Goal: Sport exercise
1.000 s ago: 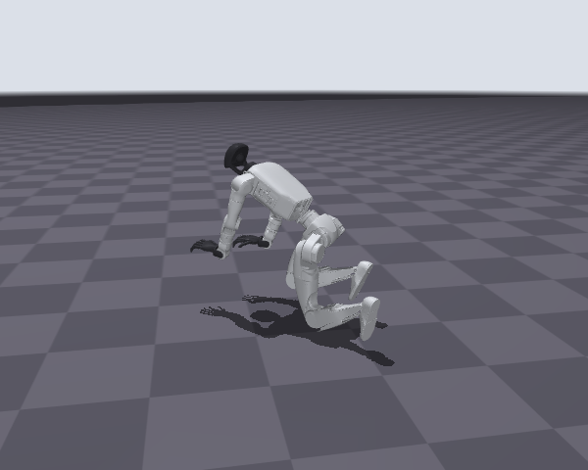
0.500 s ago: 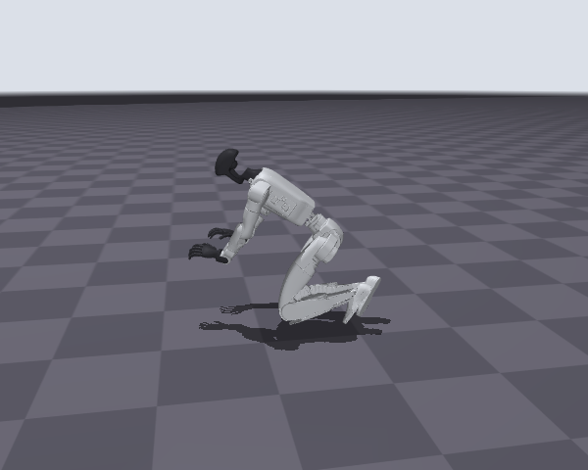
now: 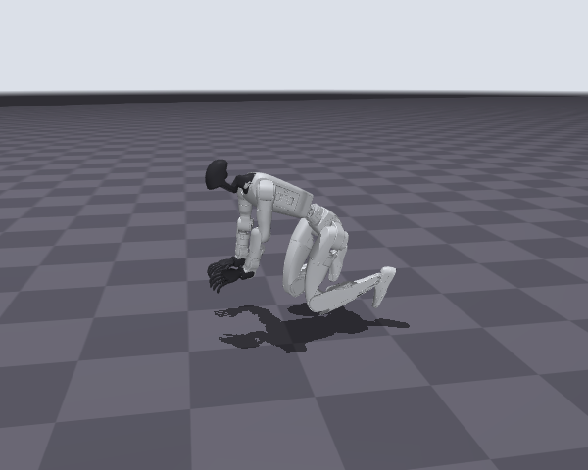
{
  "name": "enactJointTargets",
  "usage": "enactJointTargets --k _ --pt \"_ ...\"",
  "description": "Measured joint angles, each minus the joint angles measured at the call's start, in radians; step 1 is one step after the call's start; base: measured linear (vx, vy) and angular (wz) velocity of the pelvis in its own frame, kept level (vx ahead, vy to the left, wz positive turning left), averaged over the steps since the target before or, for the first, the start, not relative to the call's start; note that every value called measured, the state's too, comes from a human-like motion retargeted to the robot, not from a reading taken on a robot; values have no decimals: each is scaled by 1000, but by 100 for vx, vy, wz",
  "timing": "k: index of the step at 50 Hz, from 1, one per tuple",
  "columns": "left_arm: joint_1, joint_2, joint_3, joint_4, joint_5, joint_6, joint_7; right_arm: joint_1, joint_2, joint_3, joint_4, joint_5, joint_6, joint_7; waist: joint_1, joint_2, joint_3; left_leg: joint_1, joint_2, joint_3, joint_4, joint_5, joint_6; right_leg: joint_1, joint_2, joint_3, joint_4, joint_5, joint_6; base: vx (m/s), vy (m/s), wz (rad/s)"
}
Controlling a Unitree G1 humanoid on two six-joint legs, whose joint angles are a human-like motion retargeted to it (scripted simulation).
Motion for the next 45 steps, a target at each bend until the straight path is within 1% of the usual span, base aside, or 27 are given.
enactJointTargets --k 5,10,15,20,23,27,34,39,45 --pt "18 -23 -8 37 -2 -5 13 -12 31 8 88 36 -16 -22 -9 29 41 91 -49 -58 -25 -22 -50 -3 25 85 0 3 -25 26 -31 166" --pt "39 -23 -17 58 7 -9 26 -31 61 9 130 67 -27 -38 -32 33 73 135 -83 -87 -58 -25 -66 8 25 130 -9 1 -39 19 -36 182" --pt "60 -1 -26 71 16 -16 33 -64 93 7 147 97 -36 -57 -58 19 102 151 -98 -102 -82 -26 -66 17 3 135 -14 -9 -51 12 -38 167" --pt "72 38 -32 83 16 -22 36 -100 133 0 153 131 -39 -75 -86 -10 123 141 -99 -105 -93 -26 -59 21 -44 109 -16 -26 -58 6 -37 150" --pt "72 69 -34 89 17 -27 35 -120 161 -8 154 153 -44 -83 -102 -31 131 128 -96 -101 -94 -26 -45 27 -73 80 -19 -38 -58 2 -35 137" --pt "65 113 -36 98 10 -34 21 -148 203 -18 152 188 -53 -83 -127 -60 136 98 -76 -82 -89 -26 -10 35 -128 27 -21 -60 -70 -3 -31 131" --pt "80 169 -45 102 -30 -59 -47 -196 273 -35 134 257 -75 -56 -164 -99 135 38 -9 -6 -65 -26 75 47 -240 -96 -40 -66 -100 -12 -19 120" --pt "128 203 -56 77 -70 -84 -108 -240 307 -36 113 311 -100 -19 -179 -107 138 5 54 92 -45 -25 144 48 -329 -194 -80 -53 -138 -20 -7 105" --pt "188 225 -78 35 -115 -115 -181 -291 320 -30 93 372 -136 32 -183 -94 140 11 111 238 -29 -24 198 43 -410 -319 -140 -36 -174 -23 -2 88"
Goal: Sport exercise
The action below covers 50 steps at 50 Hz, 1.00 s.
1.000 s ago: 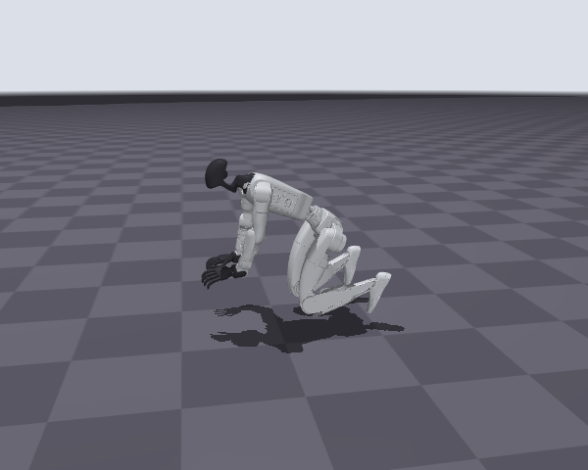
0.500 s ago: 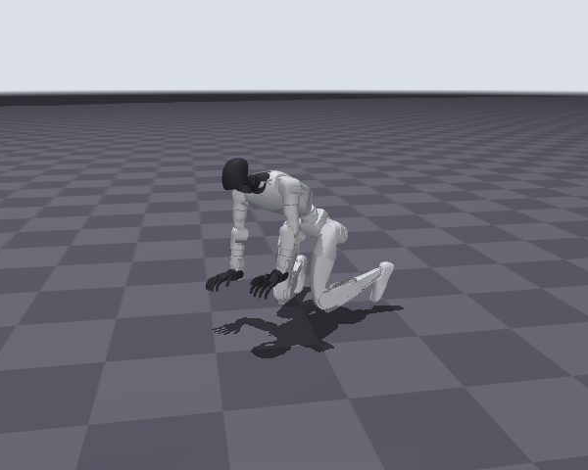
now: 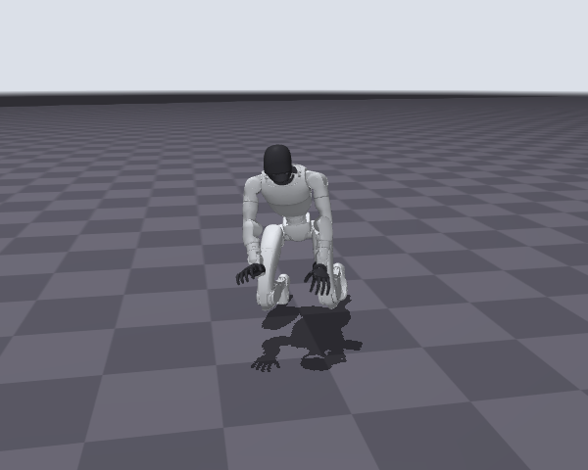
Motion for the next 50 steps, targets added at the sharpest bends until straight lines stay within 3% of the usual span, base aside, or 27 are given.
enactJointTargets --k 8,18,29,40,44,50 --pt "85 13 -43 -48 -46 -40 -95 -59 -43 8 22 49 -41 52 14 34 11 38 20 115 -24 0 40 -42 -41 -118 -46 32 -14 -22 -4 69" --pt "222 17 -81 -90 -58 -68 -180 -81 -92 28 32 28 -74 102 14 72 21 16 -25 93 -91 -2 97 -198 -80 -111 -59 98 2 -13 -5 66" --pt "389 -9 -91 -113 -24 -64 -278 20 -107 40 28 -57 -75 165 56 127 22 71 -99 32 -138 -2 68 -280 -88 -51 -62 97 -9 -1 0 42" --pt "545 -39 -98 -135 38 -58 -412 269 -91 10 35 -88 -74 278 102 162 -26 253 -152 -17 -281 -2 8 -133 -86 -63 -195 72 -27 3 -1 17" --pt "604 -47 -90 -162 64 -65 -444 396 -66 -14 26 -73 -85 320 132 190 -40 393 -88 -34 -307 -2 -33 -20 -24 -102 -302 38 -22 9 -2 -20" --pt "646 -65 -61 -202 106 -77 -475 576 -38 -64 16 -28 -103 409 139 220 -68 490 8 -28 -367 27 -38 155 62 -125 -522 16 12 10 0 25"
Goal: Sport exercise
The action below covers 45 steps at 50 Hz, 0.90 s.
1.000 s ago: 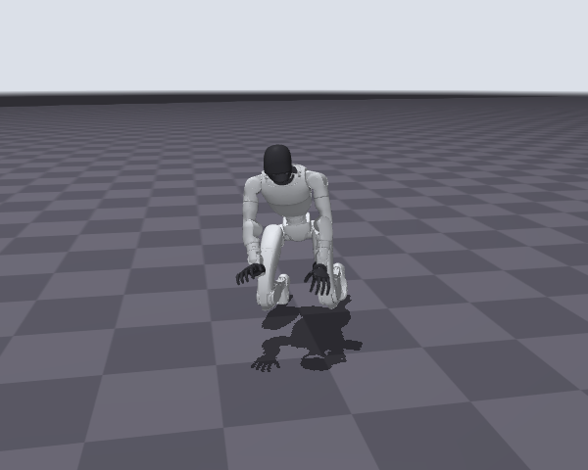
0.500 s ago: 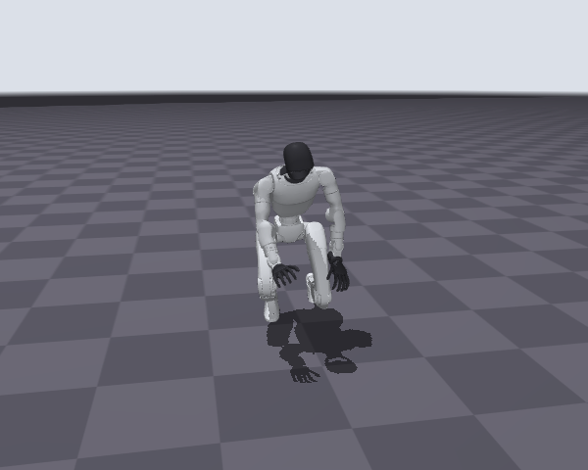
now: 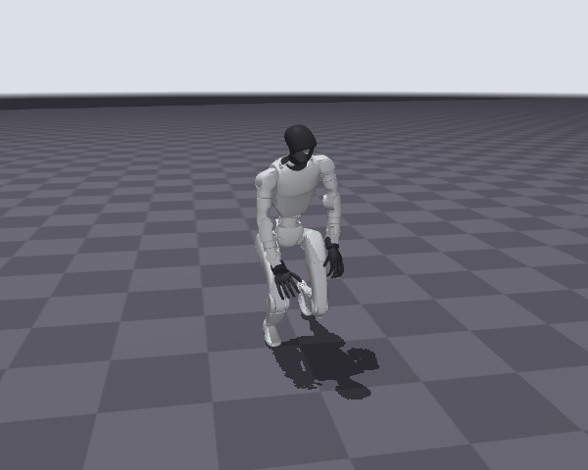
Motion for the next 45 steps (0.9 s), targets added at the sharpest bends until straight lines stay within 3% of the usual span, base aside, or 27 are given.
enactJointTargets --k 8,15,26,37,45 --pt "-6 -38 77 -39 37 -9 12 218 3 -74 -18 60 -9 137 -18 -18 -73 -8 79 114 -128 66 10 240 14 9 -307 31 53 16 2 81" --pt "-4 -67 152 -45 50 -12 47 345 -18 -136 -66 90 -14 210 -11 -42 -146 -22 115 239 -331 10 1 449 25 9 -537 48 87 23 -1 81" --pt "50 -94 230 44 29 19 97 369 -64 -205 -228 165 -64 227 -72 -156 -258 -76 48 386 -834 43 -33 654 -70 -23 -717 30 128 23 -3 78" --pt "147 -92 269 148 12 36 123 300 -61 -212 -349 222 -117 199 -149 -252 -313 -10 -23 473 -1161 184 -77 768 -136 -2 -724 17 167 25 7 34" --pt "206 -102 270 183 -10 33 137 326 -28 -187 -337 232 -129 211 -205 -357 -292 77 -121 542 -1114 238 -56 811 -250 79 -529 37 215 27 12 21"
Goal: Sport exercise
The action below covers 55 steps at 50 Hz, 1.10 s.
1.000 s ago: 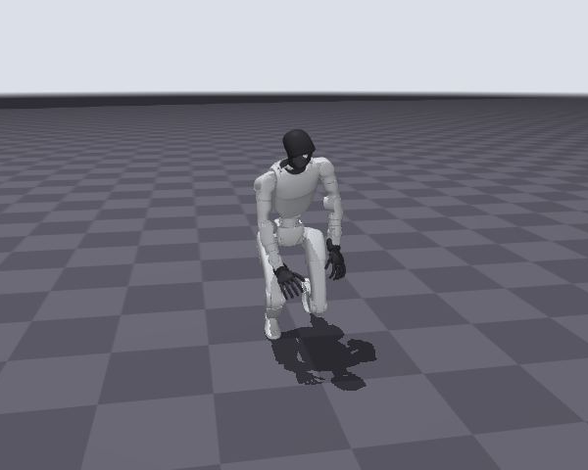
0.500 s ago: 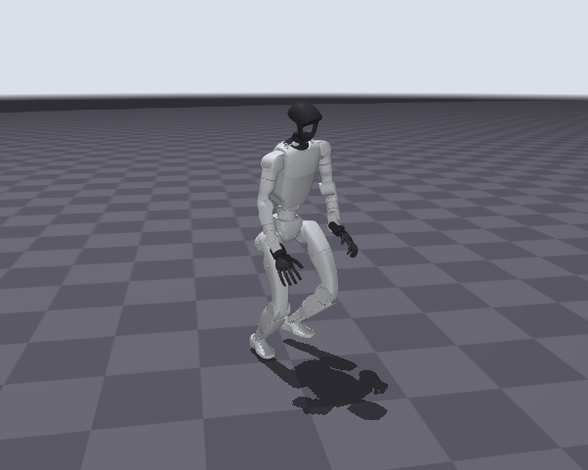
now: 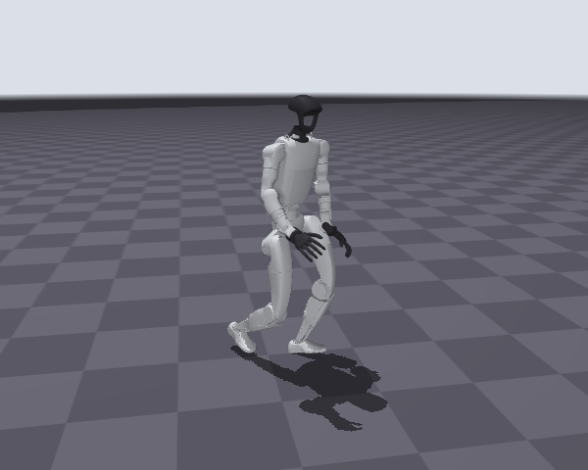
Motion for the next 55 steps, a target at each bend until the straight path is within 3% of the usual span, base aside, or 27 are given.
enactJointTargets --k 2,5,6,12,15,17,18,20,22,25,27,31,34,38,40,45,47,50,52,55 --pt "-1 7 8 5 -7 -8 4 0 14 10 14 1 0 15 -8 -38 14 102 -74 5 -130 29 17 15 -33 32 32 23 16 30 14 12" --pt "12 -1 11 4 -10 -14 14 31 32 26 29 -7 2 31 -30 -75 30 112 -107 17 -72 13 23 -6 -77 59 135 46 19 20 8 17" --pt "5 5 20 4 -13 -19 17 27 39 31 37 -9 1 43 -31 -80 32 171 -139 6 -171 37 28 -16 -80 67 140 47 18 28 11 0" --pt "-10 -5 57 -8 -35 -36 43 65 80 54 73 -22 -9 77 -60 -125 54 322 -239 -26 -365 108 25 -86 -114 104 147 -33 2 23 5 2" --pt "-35 -2 91 -19 -58 -46 57 73 103 61 87 -24 -22 90 -53 -93 48 457 -250 -76 -629 208 17 -133 -31 101 42 -63 -27 24 0 -26" --pt "-41 -10 109 -30 -73 -53 67 92 114 63 92 -22 -29 91 -53 -98 47 483 -260 -84 -670 238 7 -162 -8 117 -15 -75 -35 16 -3 -23" --pt "-50 -8 124 -37 -85 -58 69 94 122 64 96 -19 -33 93 -42 -67 37 508 -233 -94 -742 264 3 -175 49 105 -72 -66 -49 17 -4 -38" --pt "-52 -21 143 -50 -100 -66 79 115 129 65 100 -16 -37 94 -39 -78 36 532 -249 -97 -777 295 -4 -201 57 126 -100 -74 -56 14 -5 -30" --pt "-71 -15 170 -66 -120 -76 88 119 140 63 100 -6 -44 101 -21 -31 25 526 -192 -102 -767 260 -8 -185 136 92 -202 -49 -74 18 -3 -32" --pt "-69 -33 197 -86 -141 -90 104 147 147 61 99 1 -51 103 -14 -64 25 555 -228 -103 -780 278 -12 -197 106 113 -180 -59 -73 10 -6 -20" --pt "-82 -25 219 -98 -165 -97 112 145 151 56 87 12 -57 112 3 -14 27 566 -167 -111 -767 235 -14 -134 170 64 -280 -33 -89 18 -2 -31" --pt "-62 -43 246 -108 -192 -108 129 163 146 51 67 23 -72 109 8 -48 36 615 -208 -109 -779 253 -18 -122 123 88 -223 -57 -84 4 -4 -13" --pt "-62 -38 265 -109 -220 -114 132 157 127 38 20 42 -83 112 16 6 54 652 -148 -118 -762 212 -24 -25 183 46 -327 -33 -91 16 -1 -23" --pt "-30 -48 276 -105 -238 -118 139 158 100 20 -30 52 -107 93 7 -21 73 700 -182 -109 -749 217 -32 -2 142 71 -266 -58 -77 4 -4 -20" --pt "-41 -39 283 -100 -254 -120 130 148 69 -3 -87 67 -112 88 8 47 87 726 -114 -117 -752 178 -34 88 217 26 -401 -23 -84 17 2 -16" --pt "-1 -52 277 -87 -265 -123 119 142 26 -30 -134 78 -135 61 -19 13 127 770 -146 -93 -674 156 -46 123 164 56 -312 -58 -65 2 -2 -22" --pt "-19 -43 272 -76 -274 -126 100 120 -1 -53 -162 92 -134 60 -31 80 145 743 -67 -94 -579 72 -48 206 237 15 -448 -21 -69 13 4 -2" --pt "3 -52 254 -65 -271 -126 91 115 -21 -57 -163 93 -137 48 -52 61 179 748 -70 -74 -476 36 -57 226 210 30 -380 -44 -60 -3 -2 -15" --pt "-16 -43 238 -55 -270 -130 76 79 -32 -66 -152 99 -133 45 -66 118 192 692 5 -79 -350 -55 -57 272 275 1 -479 -16 -63 4 3 2" --pt "-1 -50 207 -45 -259 -130 63 70 -43 -55 -132 95 -127 40 -87 112 228 676 26 -67 -225 -98 -70 279 267 8 -410 -36 -58 -5 -1 -10"
